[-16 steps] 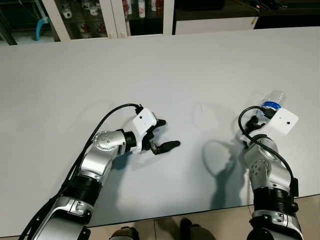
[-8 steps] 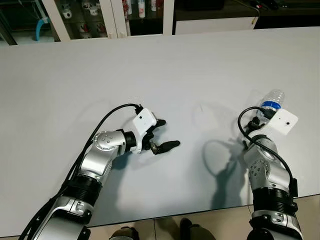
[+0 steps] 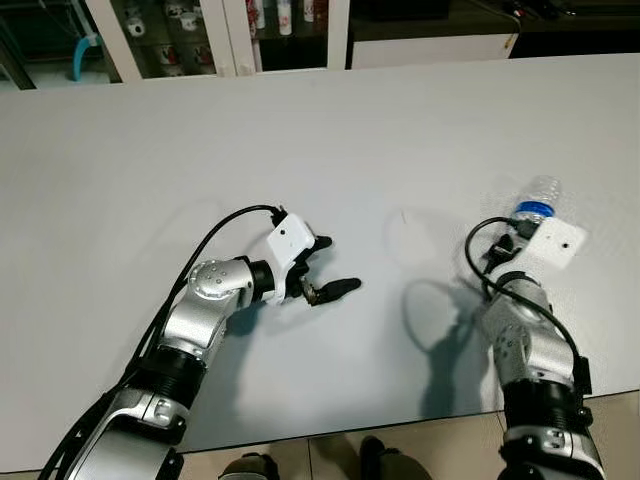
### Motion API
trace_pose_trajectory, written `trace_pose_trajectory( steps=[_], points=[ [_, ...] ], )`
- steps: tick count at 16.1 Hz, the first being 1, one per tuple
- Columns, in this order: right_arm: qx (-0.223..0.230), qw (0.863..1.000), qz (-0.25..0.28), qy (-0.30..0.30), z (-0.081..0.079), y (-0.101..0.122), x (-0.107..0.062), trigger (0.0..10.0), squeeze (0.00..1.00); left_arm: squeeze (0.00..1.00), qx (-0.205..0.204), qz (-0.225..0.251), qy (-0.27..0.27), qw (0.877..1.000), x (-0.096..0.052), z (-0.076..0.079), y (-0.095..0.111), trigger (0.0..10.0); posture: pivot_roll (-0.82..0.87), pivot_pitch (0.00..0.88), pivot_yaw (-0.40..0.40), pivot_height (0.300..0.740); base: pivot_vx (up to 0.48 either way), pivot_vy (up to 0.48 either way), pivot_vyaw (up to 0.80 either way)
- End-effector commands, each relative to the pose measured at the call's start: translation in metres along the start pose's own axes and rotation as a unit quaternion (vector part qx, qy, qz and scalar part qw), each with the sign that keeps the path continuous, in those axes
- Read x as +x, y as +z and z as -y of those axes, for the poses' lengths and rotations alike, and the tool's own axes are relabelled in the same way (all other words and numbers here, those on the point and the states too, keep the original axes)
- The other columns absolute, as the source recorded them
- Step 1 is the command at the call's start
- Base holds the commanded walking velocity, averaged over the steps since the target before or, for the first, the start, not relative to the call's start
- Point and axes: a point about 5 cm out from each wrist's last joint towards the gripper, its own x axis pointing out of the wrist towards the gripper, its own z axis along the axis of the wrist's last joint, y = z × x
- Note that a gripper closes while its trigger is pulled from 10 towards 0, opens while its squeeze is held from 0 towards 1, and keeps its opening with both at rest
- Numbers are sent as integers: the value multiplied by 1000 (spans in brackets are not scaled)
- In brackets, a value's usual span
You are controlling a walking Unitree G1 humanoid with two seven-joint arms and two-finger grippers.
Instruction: Picking trash to rubbish bin
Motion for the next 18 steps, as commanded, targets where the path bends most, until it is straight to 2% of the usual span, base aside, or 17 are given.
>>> trace_pose_trajectory(
  steps=[1, 4, 6, 8, 11, 14, 15, 18],
  points=[
    [-30, 999, 24, 0, -1, 3, -5, 10000, 0, 0, 10, -6, 15, 1000, 2, -1, -1, 10000, 208, 144, 6, 740, 0, 0, 0],
    [-71, 996, 58, 6, -2, 6, -14, 10000, 0, 0, 2, 5, 38, 999, 6, 0, 0, 10000, 203, 134, 0, 740, 0, 0, 0],
    [-108, 989, 100, 5, 0, 13, -24, 10000, 0, 0, -3, 23, 73, 997, 9, 0, 2, 10000, 198, 129, -10, 740, 0, 0, 0],
    [-123, 984, 130, 6, 1, 19, -31, 10000, 0, 0, -4, 30, 101, 994, 12, 0, 2, 10000, 191, 124, -17, 740, 0, 0, 0],
    [-136, 974, 180, 19, 5, 32, -52, 10000, 0, 0, -12, 71, 175, 982, 14, -1, 11, 10000, 185, 115, -33, 740, 0, 0, 0],
    [-149, 970, 188, 37, 12, 28, -73, 10000, 0, 0, -28, 99, 214, 972, 11, 4, 16, 10000, 177, 103, -48, 740, 0, 0, 0],
    [-151, 970, 188, 38, 14, 27, -75, 10000, 0, 0, -32, 100, 213, 971, 11, 5, 16, 10000, 177, 103, -48, 740, 0, 0, 0],
    [-154, 969, 187, 51, 23, 24, -92, 10000, 0, 0, -25, 122, 236, 964, -4, 6, 26, 10000, 184, 105, -64, 740, 0, 0, 0]
  ],
)
